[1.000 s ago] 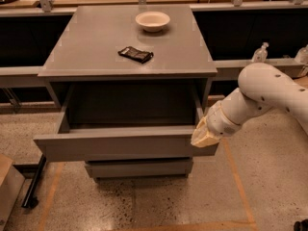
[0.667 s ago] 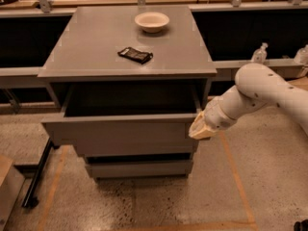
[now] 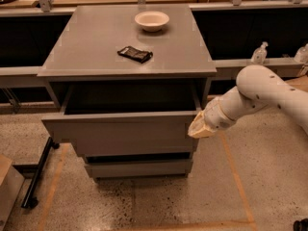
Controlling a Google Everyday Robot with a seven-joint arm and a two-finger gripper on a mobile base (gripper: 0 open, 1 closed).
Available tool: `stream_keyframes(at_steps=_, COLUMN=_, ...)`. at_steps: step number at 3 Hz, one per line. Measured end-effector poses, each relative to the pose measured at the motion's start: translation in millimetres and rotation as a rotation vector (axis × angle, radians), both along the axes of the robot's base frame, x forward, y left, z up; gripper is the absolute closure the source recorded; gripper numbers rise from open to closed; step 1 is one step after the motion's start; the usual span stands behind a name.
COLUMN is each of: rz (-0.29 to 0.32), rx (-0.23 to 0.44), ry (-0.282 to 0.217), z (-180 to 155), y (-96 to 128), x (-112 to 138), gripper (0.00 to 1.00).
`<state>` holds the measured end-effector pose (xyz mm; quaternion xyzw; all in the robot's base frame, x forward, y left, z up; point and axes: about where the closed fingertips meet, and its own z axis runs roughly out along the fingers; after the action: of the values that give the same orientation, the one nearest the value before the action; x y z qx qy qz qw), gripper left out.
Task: Close top drawer
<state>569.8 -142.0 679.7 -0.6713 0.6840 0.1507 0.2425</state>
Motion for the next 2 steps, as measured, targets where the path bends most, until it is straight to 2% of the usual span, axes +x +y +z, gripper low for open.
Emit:
stream_keyframes(at_steps=1, rz=0.022, rx=0.028, ry=-0.127, z=-8.5, y=10.0, x=49.7, gripper=1.0)
stream_keyframes(at_steps=2, rz=0.024, rx=0.028, ry=-0.126, z=-9.2, y=10.7, x=49.6, gripper=0.98)
